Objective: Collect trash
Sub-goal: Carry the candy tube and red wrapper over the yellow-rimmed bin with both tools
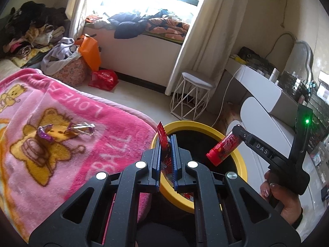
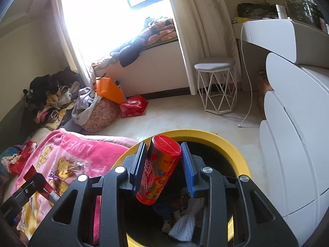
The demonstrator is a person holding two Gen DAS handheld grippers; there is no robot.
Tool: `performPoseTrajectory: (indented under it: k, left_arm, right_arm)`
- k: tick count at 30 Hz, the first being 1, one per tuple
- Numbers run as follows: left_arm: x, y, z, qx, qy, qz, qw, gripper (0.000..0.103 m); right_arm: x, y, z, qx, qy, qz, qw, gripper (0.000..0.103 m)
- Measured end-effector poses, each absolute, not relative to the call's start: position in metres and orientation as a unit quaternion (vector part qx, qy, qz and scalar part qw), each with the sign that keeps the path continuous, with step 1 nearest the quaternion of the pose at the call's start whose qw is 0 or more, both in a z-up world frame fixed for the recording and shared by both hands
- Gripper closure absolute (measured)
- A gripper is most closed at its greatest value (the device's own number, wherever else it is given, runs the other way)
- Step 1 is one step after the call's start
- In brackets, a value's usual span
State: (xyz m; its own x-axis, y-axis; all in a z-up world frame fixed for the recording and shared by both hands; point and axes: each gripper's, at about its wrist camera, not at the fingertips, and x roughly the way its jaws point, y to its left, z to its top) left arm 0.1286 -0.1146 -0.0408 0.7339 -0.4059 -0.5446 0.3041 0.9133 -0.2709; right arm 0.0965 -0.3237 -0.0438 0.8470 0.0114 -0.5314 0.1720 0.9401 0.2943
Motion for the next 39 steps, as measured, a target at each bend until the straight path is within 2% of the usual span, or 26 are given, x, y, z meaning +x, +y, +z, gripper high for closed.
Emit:
performPoseTrajectory:
  k: [39]
  left_arm:
    - [0.149,-0.190,-0.094,-0.032,0.365,-0.238,0.899,0.097]
  right_arm:
    - [0.106,-0.362,-0.074,0.208,0.298,-0.085,0.928,0.070]
